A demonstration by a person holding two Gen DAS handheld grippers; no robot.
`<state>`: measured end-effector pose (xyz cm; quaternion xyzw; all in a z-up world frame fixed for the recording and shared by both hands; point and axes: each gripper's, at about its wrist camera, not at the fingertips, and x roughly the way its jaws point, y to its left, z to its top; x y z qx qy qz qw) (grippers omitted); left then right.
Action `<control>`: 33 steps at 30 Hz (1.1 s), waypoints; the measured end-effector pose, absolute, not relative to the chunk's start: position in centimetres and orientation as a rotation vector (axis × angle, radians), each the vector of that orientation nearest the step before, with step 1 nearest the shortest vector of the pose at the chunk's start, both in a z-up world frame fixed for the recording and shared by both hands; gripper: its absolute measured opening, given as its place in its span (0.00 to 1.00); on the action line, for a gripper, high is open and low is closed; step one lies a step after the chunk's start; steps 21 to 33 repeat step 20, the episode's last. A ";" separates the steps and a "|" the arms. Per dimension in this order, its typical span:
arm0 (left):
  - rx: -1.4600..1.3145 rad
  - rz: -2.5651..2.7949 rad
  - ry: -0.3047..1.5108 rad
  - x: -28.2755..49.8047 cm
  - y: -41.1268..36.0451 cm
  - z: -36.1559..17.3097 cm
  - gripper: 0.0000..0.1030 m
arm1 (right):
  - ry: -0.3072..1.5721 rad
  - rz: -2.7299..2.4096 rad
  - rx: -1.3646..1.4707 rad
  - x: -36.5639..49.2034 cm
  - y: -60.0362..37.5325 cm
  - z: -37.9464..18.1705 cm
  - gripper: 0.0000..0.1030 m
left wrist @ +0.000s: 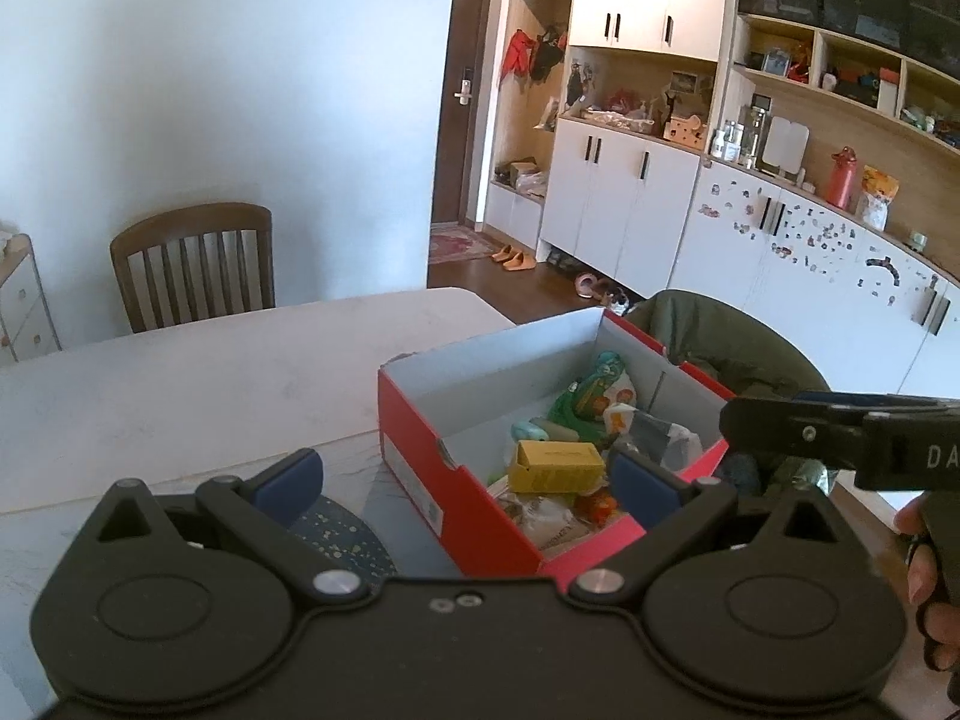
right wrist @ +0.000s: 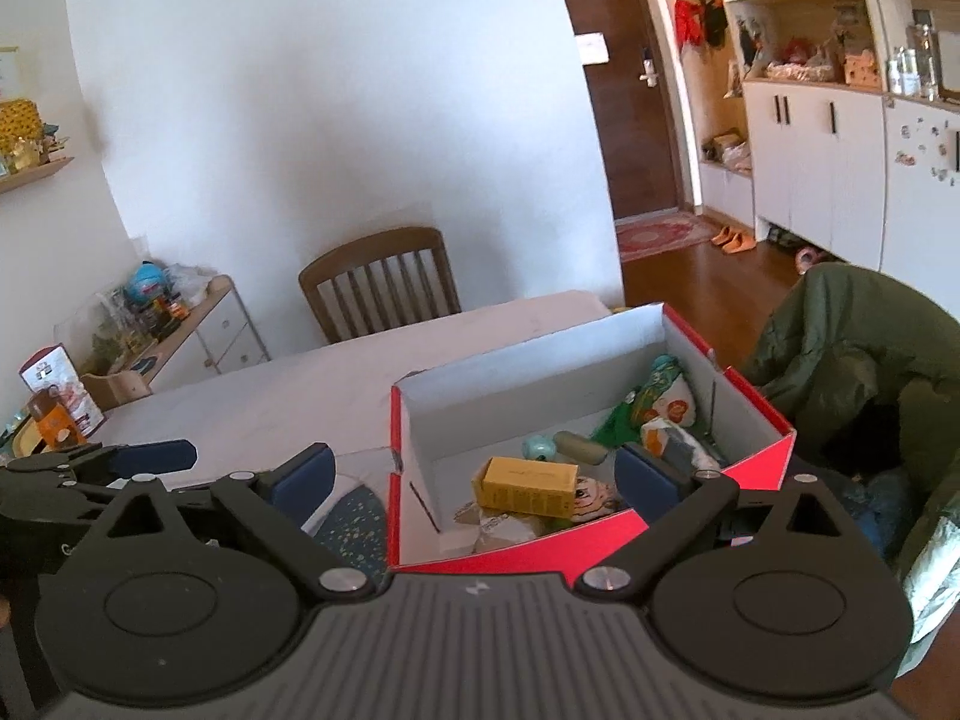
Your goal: Organize objects
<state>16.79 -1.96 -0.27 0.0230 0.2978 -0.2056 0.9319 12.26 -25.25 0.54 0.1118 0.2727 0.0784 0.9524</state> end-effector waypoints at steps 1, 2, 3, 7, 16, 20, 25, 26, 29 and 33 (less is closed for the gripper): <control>0.045 -0.424 0.612 16.8 -1.9 -0.3 0.99 | 0.550 0.153 0.221 12.1 -25.2 0.6 0.97; 0.043 -0.428 0.613 16.8 -1.9 -0.4 0.99 | 0.547 0.147 0.216 12.0 -25.2 0.6 0.97; 0.041 -0.430 0.613 16.8 -1.9 -0.4 0.99 | 0.546 0.146 0.216 11.9 -25.2 0.6 0.97; 0.051 -0.438 0.607 16.6 -2.1 -0.4 0.99 | 0.553 0.134 0.227 11.8 -25.4 0.5 0.97; 0.052 -0.469 0.615 16.6 -2.2 -0.6 0.99 | 0.570 0.128 0.237 11.9 -25.5 0.1 0.97; 0.041 -0.467 0.622 16.8 -1.9 -0.7 0.99 | 0.573 0.127 0.240 12.2 -25.4 0.1 0.97; 0.041 -0.467 0.622 16.8 -1.9 -0.7 0.99 | 0.573 0.127 0.240 12.2 -25.4 0.1 0.97; 0.041 -0.467 0.622 16.8 -1.9 -0.7 0.99 | 0.573 0.127 0.240 12.2 -25.4 0.1 0.97; 0.041 -0.467 0.622 16.8 -1.9 -0.7 0.99 | 0.573 0.127 0.240 12.2 -25.4 0.1 0.97; 0.041 -0.467 0.622 16.8 -1.9 -0.7 0.99 | 0.573 0.127 0.240 12.2 -25.4 0.1 0.97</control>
